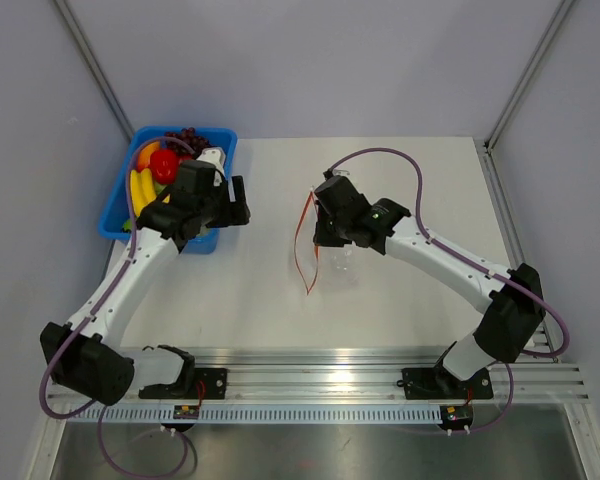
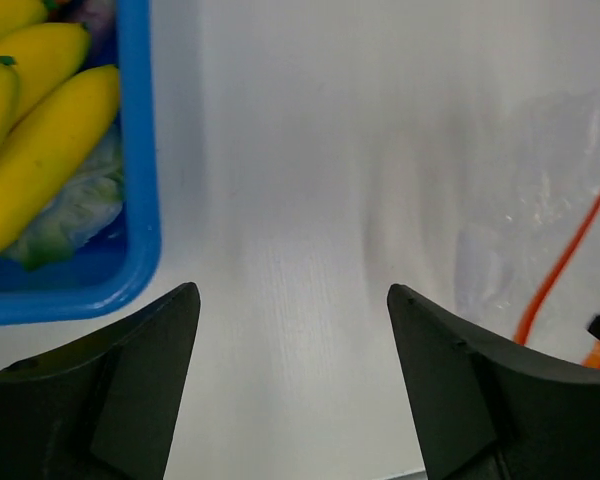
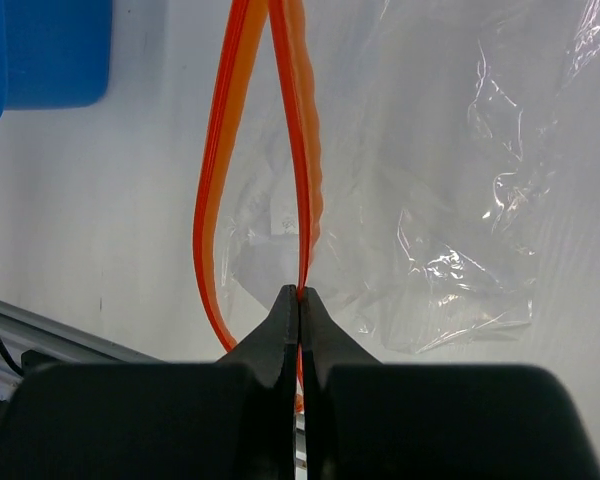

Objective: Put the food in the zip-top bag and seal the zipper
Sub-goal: Move the bin to the center of the board.

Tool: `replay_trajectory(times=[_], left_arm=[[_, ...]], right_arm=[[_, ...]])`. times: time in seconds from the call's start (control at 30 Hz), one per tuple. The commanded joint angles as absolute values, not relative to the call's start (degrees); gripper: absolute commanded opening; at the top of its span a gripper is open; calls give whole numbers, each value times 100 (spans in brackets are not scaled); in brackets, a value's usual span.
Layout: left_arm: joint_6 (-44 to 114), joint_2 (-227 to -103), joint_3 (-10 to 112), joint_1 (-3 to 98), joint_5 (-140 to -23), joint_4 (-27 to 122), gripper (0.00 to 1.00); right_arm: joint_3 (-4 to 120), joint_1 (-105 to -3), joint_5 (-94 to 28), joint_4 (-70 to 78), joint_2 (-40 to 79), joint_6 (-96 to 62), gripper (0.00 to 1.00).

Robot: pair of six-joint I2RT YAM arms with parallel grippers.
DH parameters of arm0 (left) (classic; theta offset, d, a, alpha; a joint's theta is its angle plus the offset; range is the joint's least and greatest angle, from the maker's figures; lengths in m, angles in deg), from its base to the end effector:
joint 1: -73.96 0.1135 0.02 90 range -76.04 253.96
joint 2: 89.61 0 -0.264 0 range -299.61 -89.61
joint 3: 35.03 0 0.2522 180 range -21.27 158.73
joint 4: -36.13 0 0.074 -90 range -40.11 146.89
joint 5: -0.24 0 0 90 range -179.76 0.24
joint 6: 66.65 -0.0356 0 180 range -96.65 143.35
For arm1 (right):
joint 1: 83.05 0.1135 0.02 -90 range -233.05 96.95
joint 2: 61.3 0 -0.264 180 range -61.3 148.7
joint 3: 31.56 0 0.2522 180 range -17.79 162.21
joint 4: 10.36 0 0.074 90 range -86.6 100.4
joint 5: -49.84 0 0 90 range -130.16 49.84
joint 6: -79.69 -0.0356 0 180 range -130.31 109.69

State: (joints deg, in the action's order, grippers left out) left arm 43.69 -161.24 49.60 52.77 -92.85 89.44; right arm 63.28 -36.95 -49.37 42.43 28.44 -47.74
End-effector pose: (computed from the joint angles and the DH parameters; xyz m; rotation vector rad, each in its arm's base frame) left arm 0.2488 -0.0944 0.3499 -0.0116 2.2934 -0.3186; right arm 0.2423 0.2435 0.3192 -0.1088 2.4442 0.4834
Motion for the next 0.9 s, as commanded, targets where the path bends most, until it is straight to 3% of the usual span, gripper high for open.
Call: replay_trajectory(times=[0.0, 0.4, 0.57, 0.87], left_arm=[[3970, -16518, 5176, 5505, -9802, 9059, 78], [3908, -17424, 4729, 6112, -9601, 8567, 71], [4092, -17495, 4430, 6113, -9310, 8470, 61], [4479, -16581, 3472, 6095, -8853, 8294, 44]], right_arm=[[6280, -3717, -4763, 3970, 2625, -4678, 0], [6096, -3709, -4561, 3874, 2475, -4652, 0], [6078, -3717, -4535, 3847, 2378, -4678, 0], [5990, -3717, -4473, 3918, 2229, -4784, 0]])
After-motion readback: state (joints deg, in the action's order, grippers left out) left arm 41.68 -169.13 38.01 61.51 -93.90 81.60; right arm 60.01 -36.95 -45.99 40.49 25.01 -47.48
